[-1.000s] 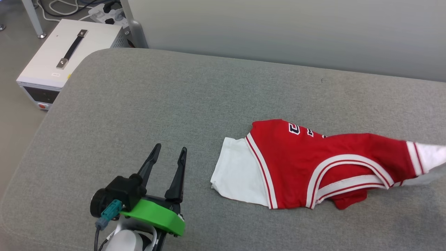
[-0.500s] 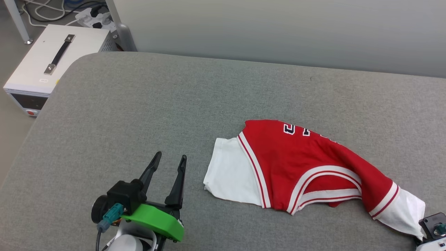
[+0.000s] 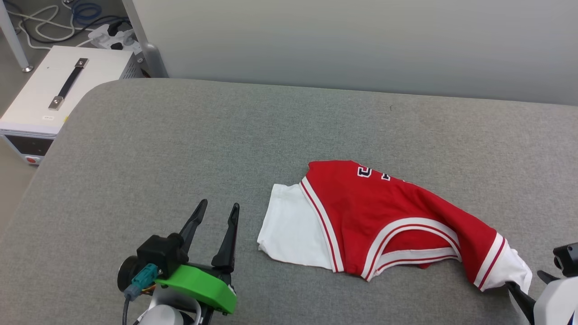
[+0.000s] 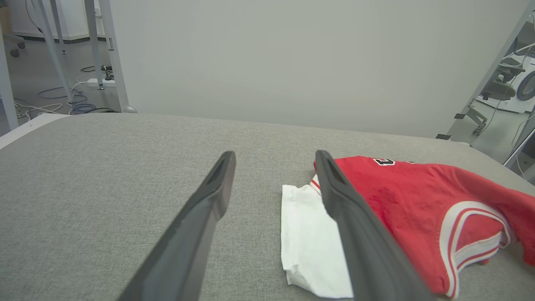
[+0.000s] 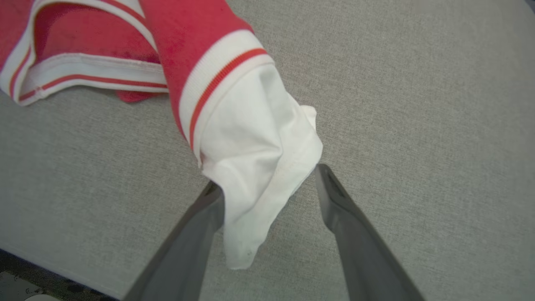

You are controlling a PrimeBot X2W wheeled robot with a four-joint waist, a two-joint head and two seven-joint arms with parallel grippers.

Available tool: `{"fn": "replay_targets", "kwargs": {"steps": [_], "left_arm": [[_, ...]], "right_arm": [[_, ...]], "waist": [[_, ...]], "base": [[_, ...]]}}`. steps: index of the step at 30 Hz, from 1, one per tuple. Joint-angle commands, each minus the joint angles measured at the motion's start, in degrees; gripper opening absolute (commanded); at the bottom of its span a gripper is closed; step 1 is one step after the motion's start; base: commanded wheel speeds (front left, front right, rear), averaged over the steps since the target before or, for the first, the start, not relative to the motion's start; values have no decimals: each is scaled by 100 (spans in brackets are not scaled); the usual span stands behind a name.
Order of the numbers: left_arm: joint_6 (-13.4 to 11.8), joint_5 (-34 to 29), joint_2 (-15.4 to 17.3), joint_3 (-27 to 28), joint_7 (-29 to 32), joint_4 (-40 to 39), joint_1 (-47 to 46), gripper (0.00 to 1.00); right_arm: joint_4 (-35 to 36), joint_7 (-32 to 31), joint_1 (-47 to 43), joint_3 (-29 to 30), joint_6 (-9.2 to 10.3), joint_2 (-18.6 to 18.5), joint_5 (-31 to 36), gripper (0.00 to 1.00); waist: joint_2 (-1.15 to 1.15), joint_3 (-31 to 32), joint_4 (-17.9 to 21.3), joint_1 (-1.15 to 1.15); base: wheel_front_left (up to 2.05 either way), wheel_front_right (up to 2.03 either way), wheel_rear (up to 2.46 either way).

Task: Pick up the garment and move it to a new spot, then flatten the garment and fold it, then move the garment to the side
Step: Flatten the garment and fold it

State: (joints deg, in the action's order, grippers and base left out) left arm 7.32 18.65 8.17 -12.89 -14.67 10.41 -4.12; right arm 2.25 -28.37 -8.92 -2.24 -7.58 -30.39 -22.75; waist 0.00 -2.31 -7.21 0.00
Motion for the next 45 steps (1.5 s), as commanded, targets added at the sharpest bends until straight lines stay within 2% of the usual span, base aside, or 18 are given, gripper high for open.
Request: {"fn": "replay_targets", "kwargs": {"steps": [1, 6, 11, 14, 19, 28, 29, 30, 31, 39, 45], "left_arm": [[16, 15, 19, 3, -33, 4, 21, 100], [16, 27, -14, -76, -33, -11, -31, 100], [16, 50, -28, -124, -33, -23, -134, 100], [16, 69, -62, -145, -33, -16, -204, 100], [16, 85, -106, -187, -33, 15, -278, 100], [16, 105, -142, -211, -33, 54, -361, 100], [16, 104, -144, -211, -33, 56, -364, 100], [16, 103, -145, -206, -33, 59, -364, 100], [16, 101, -146, -198, -33, 64, -364, 100], [16, 85, -141, -190, -33, 129, -311, 100], [16, 94, -113, -205, -33, 145, -247, 100]], "right_arm": [[334, -195, -18, 21, 9, -42, -227, 100], [1455, -1052, 190, -90, 9, -168, -581, 100], [1736, -1656, 764, -766, 9, -241, -665, 100], [1478, -1879, 1202, -1245, 9, -263, -693, 100], [639, -2104, 1796, -1818, 9, -380, -679, 100], [-590, -1884, 2393, -2549, 9, -504, -719, 100], [-704, -1881, 2410, -2604, 9, -477, -796, 76], [-760, -1870, 2425, -2658, 9, -460, -866, 17], [-806, -1842, 2445, -2708, 9, -434, -968, 0], [-409, -1802, 2481, -2793, 9, -205, -1716, 0], [90, -2075, 2297, -2950, 9, -88, -1762, 0]], "waist": [[0, 17, 13, 0], [0, -58, -78, 0], [0, -252, -263, 0], [0, -366, -420, 0], [0, -523, -669, 0], [0, -697, -929, 0], [0, -699, -936, 0], [0, -699, -937, 0], [0, -693, -931, 0], [0, -477, -759, 0], [0, -315, -679, 0]], "base": [[0, 0, 0], [0, 0, 0], [0, 0, 0], [0, 0, 0], [0, 0, 0], [0, 0, 0], [0, 0, 0], [0, 0, 0], [0, 0, 0], [0, 0, 0], [0, 0, 0]]}}
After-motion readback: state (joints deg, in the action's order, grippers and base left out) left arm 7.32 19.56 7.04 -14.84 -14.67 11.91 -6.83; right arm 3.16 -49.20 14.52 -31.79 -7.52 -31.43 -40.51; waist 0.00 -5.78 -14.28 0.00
